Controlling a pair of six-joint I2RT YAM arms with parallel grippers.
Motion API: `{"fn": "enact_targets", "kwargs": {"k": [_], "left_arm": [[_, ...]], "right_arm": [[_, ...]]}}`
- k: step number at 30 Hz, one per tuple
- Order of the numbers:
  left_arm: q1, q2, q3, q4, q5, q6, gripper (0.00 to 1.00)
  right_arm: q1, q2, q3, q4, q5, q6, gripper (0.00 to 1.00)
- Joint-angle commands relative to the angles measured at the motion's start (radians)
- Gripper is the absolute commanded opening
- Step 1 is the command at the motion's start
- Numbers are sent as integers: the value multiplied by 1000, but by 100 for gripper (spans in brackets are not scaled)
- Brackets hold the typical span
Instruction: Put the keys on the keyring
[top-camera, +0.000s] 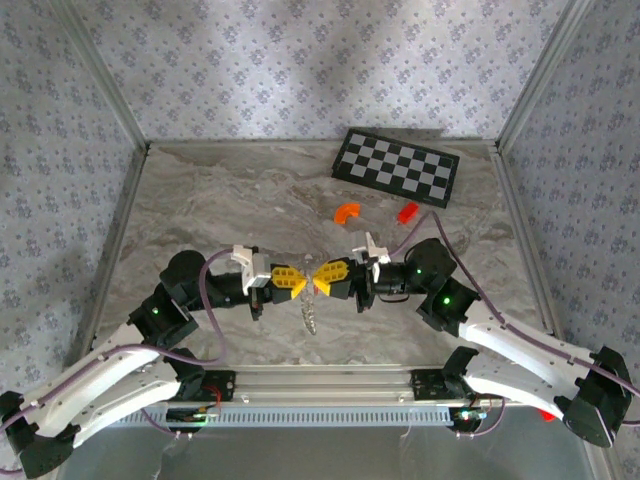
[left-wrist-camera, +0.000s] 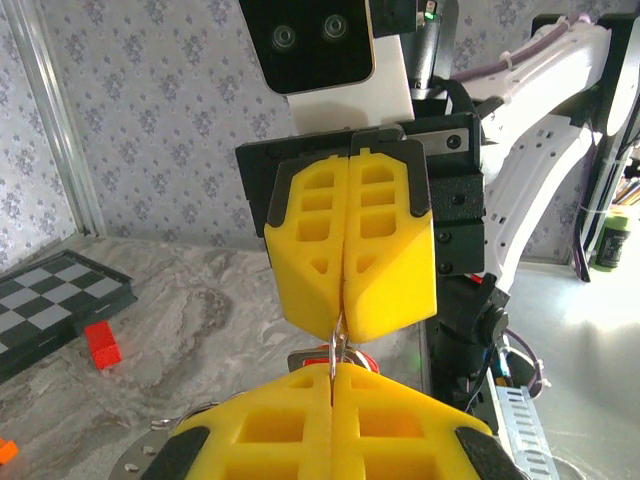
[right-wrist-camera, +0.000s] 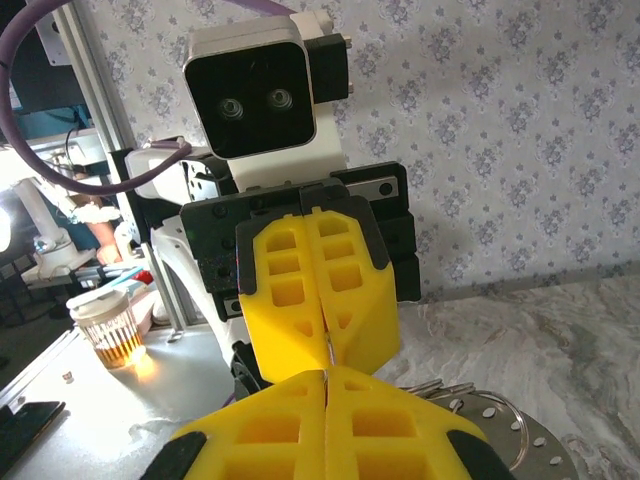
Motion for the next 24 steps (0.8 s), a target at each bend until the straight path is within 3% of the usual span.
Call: {"fn": "enact_targets", "kwargs": {"k": [1, 24], "left_arm": [[-8, 4, 37, -30, 12, 25, 0], [-8, 23, 63, -69, 3, 30, 0]], "right_arm": [[14, 1, 25, 27, -25, -16, 0], [28, 6, 48, -140, -30, -147, 0]]}}
